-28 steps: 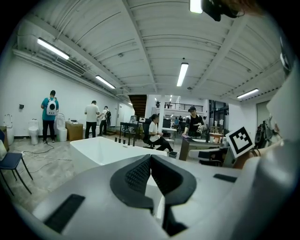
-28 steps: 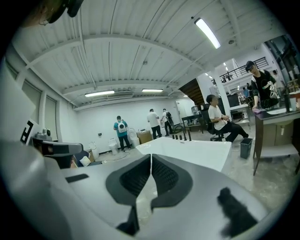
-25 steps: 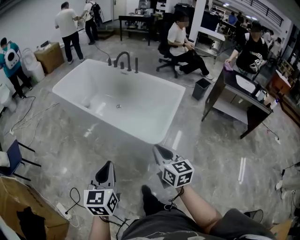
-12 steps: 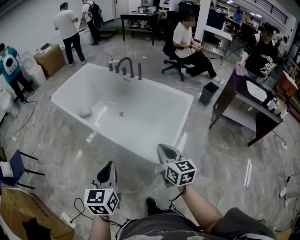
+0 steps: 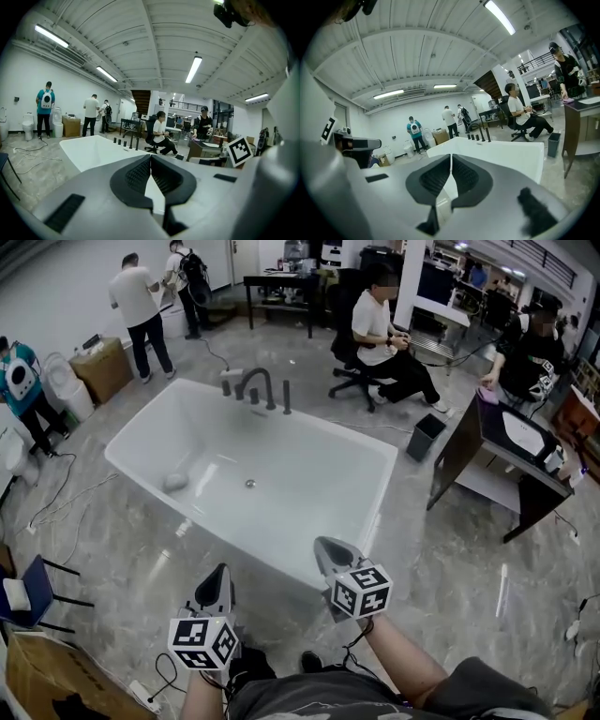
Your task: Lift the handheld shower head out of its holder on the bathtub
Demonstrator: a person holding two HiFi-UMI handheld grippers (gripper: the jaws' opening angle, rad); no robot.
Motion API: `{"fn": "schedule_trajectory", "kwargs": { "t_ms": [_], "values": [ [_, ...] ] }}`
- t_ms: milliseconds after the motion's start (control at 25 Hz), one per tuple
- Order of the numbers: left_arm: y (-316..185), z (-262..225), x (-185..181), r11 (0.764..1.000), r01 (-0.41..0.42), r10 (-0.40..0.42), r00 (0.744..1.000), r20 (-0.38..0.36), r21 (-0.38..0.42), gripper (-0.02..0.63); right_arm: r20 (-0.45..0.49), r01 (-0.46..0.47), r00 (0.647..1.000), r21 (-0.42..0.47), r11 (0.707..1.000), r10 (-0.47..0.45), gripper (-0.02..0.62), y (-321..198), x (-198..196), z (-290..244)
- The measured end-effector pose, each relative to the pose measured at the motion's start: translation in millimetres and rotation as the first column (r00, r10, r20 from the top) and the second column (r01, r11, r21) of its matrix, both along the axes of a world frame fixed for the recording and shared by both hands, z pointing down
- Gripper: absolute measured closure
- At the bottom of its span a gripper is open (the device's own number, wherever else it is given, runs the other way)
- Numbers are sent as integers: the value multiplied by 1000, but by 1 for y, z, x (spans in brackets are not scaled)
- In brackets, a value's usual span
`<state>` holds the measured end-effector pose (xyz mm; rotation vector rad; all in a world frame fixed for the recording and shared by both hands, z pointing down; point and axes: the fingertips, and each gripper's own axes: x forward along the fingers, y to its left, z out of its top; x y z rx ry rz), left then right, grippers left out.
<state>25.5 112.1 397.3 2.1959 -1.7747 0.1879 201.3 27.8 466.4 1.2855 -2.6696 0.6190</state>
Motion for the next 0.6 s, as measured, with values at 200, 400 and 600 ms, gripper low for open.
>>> {"fn": "schedule_trajectory", "kwargs": {
  "t_ms": [200, 400, 600],
  "values": [
    [-42, 7, -34, 999, -38, 38, 999, -27, 11, 591, -24, -55, 998, 4, 999, 55, 566, -29, -22, 4],
    [-91, 5, -76, 993, -119, 119, 992, -36, 13, 591, -33, -137, 990, -2, 991, 137, 568, -65, -59, 2],
    [-137, -2, -123, 981, -191, 192, 980, -55, 10, 591, -46, -214, 976, -2, 977, 214, 568, -97, -102, -7]
  ]
}}
